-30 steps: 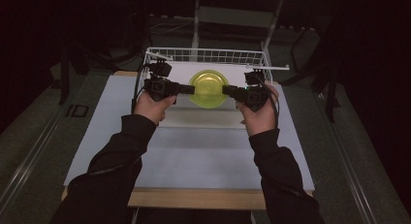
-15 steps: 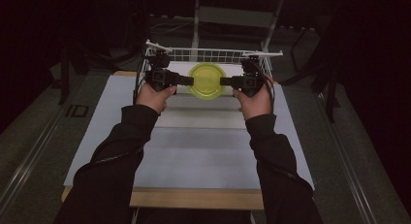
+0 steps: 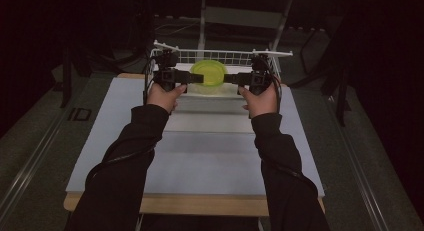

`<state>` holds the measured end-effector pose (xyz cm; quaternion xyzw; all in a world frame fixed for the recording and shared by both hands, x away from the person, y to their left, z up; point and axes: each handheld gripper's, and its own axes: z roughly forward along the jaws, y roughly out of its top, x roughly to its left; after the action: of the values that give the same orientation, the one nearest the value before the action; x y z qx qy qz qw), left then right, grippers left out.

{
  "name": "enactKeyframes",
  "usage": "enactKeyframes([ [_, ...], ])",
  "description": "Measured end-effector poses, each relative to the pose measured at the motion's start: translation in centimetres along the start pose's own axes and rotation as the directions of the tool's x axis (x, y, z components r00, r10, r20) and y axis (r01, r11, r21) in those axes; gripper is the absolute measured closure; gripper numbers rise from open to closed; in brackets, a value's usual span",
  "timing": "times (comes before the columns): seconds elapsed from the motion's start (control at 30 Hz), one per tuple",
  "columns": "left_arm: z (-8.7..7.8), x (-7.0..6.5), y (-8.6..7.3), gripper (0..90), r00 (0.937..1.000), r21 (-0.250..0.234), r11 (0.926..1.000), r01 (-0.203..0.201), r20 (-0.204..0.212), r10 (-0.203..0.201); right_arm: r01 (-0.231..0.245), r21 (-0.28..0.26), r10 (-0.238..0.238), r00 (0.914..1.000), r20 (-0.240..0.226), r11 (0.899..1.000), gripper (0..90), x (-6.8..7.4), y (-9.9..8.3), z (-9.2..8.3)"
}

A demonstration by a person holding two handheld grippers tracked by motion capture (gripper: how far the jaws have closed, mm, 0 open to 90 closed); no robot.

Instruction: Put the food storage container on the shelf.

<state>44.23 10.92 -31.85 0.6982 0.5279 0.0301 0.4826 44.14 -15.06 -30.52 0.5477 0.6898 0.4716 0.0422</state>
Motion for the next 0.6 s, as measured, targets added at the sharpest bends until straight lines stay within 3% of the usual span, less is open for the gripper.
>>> enactKeyframes([
  [0.17, -0.9, 0.3, 0.2, 36.7, 0.9987, -0.081, 0.9963, -0.029, -0.044, 0.026, 0.052, -0.011, -0.052, 0.9987, 0.004, 0.999, 52.3, 0.6, -0.3, -0.1],
  [0.27, -1.9, 0.6, -0.2, 27.4, 0.9967, -0.109, 0.9907, -0.082, -0.009, 0.081, 0.117, -0.019, -0.117, 0.993, 0.015, 0.993, 50.9, 1.2, -0.9, -0.3],
  [0.4, -3.5, 0.7, -1.3, 21.8, 0.9906, -0.196, 0.9715, -0.134, 0.002, 0.137, 0.2, -0.066, -0.197, 0.9794, 0.043, 0.978, 56.3, 1.8, -2.2, -0.8],
  [0.43, -3.8, 0.8, -1.6, 19.8, 0.9888, -0.204, 0.9686, -0.143, 0.011, 0.149, 0.196, -0.079, -0.193, 0.9803, 0.042, 0.977, 68.2, 1.8, -2.6, -0.9],
  [0.5, -4.2, 0.8, -2.3, 15.6, 0.9862, -0.228, 0.9624, -0.147, 0.04, 0.16, 0.212, -0.069, -0.209, 0.9766, 0.049, 0.975, 74.0, 2.0, -3.3, -0.9],
  [0.53, -4.4, 0.8, -2.7, 14.4, 0.983, -0.228, 0.9601, -0.162, 0.049, 0.177, 0.219, -0.056, -0.216, 0.9749, 0.052, 0.974, 84.1, 2.1, -3.6, -0.7],
  [0.57, -4.4, 0.7, -3.5, 14.0, 0.9785, -0.24, 0.9519, -0.19, 0.032, 0.204, 0.231, -0.043, -0.228, 0.9722, 0.052, 0.972, 85.8, 2.2, -3.8, -0.5],
  [0.6, -4.5, 0.7, -4.0, 9.8, 0.9764, -0.242, 0.9492, -0.201, 0.029, 0.214, 0.232, -0.027, -0.231, 0.9721, 0.04, 0.972, 89.9, 2.2, -4.1, 0.0],
])
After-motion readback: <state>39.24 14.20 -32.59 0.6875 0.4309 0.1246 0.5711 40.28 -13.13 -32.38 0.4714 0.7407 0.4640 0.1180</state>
